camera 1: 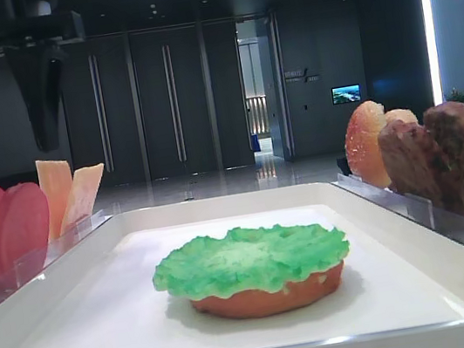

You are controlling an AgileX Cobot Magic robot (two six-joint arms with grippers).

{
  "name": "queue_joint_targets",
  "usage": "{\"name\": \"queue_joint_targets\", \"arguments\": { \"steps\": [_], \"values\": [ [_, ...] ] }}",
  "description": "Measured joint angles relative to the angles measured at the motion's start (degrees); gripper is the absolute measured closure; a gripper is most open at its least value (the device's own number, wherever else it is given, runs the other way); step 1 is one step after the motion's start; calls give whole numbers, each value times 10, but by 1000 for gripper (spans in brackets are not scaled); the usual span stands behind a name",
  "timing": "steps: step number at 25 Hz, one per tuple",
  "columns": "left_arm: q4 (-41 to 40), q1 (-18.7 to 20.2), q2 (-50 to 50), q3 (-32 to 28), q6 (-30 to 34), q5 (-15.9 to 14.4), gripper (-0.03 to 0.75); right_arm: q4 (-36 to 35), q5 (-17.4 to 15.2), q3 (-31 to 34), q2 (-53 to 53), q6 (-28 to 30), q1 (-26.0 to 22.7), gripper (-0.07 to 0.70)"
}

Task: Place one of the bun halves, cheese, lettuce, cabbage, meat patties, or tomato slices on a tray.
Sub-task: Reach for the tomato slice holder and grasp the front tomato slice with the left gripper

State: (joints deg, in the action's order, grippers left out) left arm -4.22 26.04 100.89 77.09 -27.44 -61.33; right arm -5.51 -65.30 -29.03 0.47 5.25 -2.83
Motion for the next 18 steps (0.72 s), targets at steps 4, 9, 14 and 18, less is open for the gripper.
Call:
{"name": "queue_joint_targets", "arguments": {
  "steps": [4,9,14,18],
  "values": [
    [3,0,13,0,0,10,180,0,0,0,0,0,0,111],
    [17,0,17,0,0,31,181,0,0,0,0,0,0,111],
    [21,0,17,0,0,38,181,0,0,0,0,0,0,111],
    [22,0,17,0,0,45,181,0,0,0,0,0,0,111]
  ]
}}
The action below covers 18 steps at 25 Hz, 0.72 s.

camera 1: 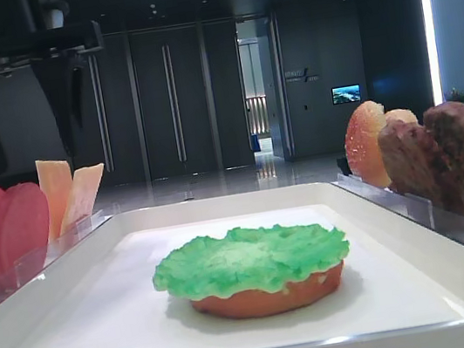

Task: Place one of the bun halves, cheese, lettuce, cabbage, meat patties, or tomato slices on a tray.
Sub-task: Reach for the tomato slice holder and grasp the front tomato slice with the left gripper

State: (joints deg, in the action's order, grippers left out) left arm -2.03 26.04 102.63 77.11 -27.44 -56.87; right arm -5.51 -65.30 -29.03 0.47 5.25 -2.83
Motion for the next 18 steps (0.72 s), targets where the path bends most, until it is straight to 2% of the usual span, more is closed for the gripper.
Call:
{"name": "queue_joint_targets", "arguments": {
  "steps": [18],
  "values": [
    [1,0,0,0,3,8,181,0,0,0,0,0,0,111]
  ]
}}
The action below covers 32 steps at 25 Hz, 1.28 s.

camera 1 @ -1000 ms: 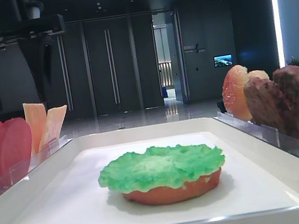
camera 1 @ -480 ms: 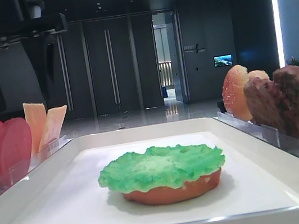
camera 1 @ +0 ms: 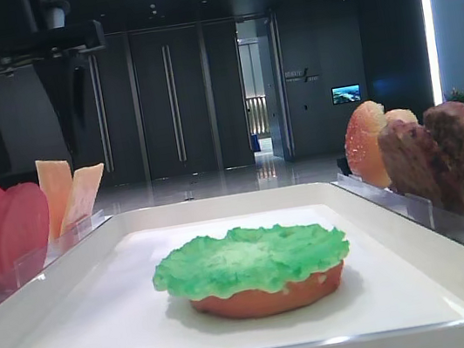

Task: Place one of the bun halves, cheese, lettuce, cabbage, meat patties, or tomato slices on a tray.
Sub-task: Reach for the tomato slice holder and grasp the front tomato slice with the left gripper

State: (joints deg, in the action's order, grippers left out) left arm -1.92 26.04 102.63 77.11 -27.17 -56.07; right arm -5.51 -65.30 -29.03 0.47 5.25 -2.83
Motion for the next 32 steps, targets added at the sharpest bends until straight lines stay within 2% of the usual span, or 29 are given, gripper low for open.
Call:
{"name": "queue_joint_targets", "arguments": {
  "steps": [14,24,32],
  "values": [
    [4,0,38,1,17,-2,189,0,0,0,0,0,0,111],
    [-3,0,38,1,23,-22,321,0,0,0,0,0,0,111],
    [-15,0,38,1,24,-34,484,0,0,0,0,0,0,111]
  ]
}}
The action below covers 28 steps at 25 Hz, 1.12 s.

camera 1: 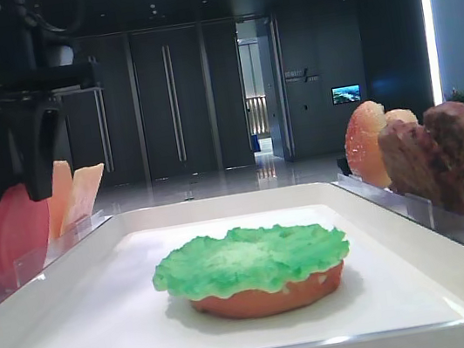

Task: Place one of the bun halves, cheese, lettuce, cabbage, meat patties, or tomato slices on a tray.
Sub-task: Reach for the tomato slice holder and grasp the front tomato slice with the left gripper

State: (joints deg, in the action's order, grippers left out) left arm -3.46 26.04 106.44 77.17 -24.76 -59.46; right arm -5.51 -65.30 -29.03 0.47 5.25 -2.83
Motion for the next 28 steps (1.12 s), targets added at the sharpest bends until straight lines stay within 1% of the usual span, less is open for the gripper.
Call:
{"name": "queue_joint_targets", "arguments": {
  "steps": [4,8,12,18,22,28],
  "values": [
    [-11,0,0,0,0,-13,564,0,0,0,0,0,0,111],
    [-16,0,0,0,0,-18,645,0,0,0,0,0,0,111],
    [-17,0,0,0,0,-20,650,0,0,0,0,0,0,111],
    [-18,0,0,0,0,-32,650,0,0,0,0,0,0,111],
    [-13,0,0,5,1,-53,650,-1,0,0,0,0,0,111],
    [4,0,0,54,11,-94,650,-1,0,0,0,0,0,111]
  ]
}}
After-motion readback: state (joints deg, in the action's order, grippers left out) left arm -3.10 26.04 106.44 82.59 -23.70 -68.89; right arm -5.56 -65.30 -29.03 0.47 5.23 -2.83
